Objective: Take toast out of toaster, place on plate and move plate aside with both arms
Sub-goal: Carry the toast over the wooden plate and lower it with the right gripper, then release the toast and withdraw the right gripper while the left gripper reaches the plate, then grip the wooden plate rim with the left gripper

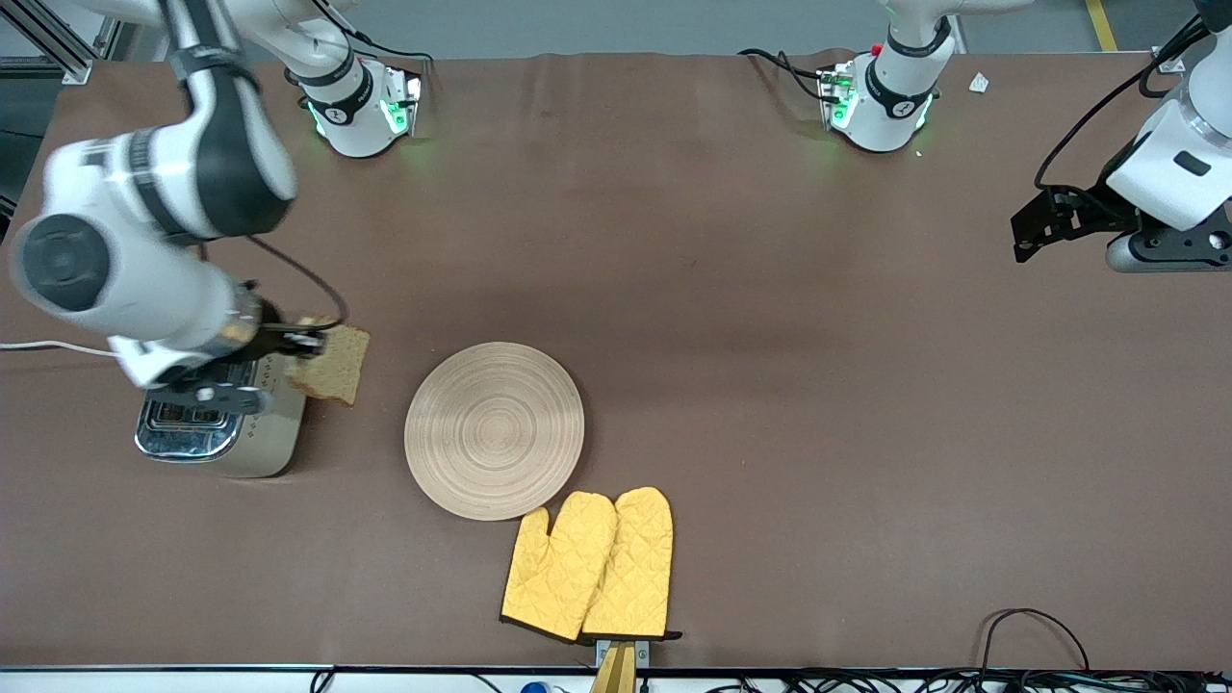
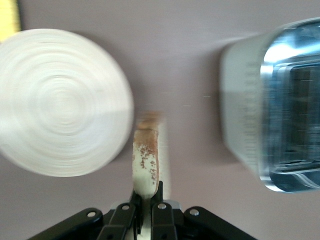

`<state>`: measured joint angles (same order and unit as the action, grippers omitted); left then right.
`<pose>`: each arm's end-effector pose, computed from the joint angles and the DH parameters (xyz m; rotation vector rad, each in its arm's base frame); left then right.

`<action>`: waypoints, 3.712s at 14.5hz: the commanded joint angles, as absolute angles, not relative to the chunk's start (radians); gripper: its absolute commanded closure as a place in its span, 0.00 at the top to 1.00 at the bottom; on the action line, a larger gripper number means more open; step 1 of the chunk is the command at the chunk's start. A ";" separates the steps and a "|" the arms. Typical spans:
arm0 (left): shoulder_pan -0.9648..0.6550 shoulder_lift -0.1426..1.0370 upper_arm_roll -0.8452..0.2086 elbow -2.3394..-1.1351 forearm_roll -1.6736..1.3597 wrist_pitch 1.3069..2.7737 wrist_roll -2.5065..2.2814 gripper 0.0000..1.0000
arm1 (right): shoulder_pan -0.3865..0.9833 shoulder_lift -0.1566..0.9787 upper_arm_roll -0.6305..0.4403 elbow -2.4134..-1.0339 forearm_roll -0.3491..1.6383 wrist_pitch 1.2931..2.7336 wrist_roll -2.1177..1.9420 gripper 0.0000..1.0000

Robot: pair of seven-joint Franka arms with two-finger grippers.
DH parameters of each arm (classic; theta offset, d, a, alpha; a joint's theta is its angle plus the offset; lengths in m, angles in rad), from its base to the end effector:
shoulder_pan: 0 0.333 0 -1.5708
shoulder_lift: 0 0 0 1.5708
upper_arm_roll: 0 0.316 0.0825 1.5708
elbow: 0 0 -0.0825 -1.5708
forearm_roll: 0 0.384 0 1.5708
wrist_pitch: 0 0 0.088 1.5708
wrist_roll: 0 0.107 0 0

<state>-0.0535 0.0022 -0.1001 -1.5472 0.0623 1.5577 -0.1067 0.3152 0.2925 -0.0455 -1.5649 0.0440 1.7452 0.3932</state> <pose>0.5487 -0.0781 0.6335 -3.0802 0.0706 -0.0251 0.6123 0.1765 0.4664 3.1212 -0.2069 -0.1807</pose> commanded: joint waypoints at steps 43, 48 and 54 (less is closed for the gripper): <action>-0.594 0.975 -0.181 -1.310 -0.988 2.603 -0.072 1.00 | 0.259 0.071 -0.382 -1.474 0.022 1.575 -0.120 1.00; -0.640 1.026 -0.181 -1.250 -1.011 2.663 -0.071 0.31 | 0.264 0.078 -0.379 -1.471 -0.005 1.577 -0.118 1.00; -0.640 1.023 -0.179 -1.255 -1.011 2.669 -0.048 0.00 | 0.267 0.081 -0.379 -1.457 -0.005 1.585 -0.104 1.00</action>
<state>-0.6343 1.0113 -0.1822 -1.2836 -0.9877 2.6565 -0.0717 0.2622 0.0832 -0.3830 -1.4648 0.0160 1.5841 -0.1117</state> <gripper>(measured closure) 0.731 0.000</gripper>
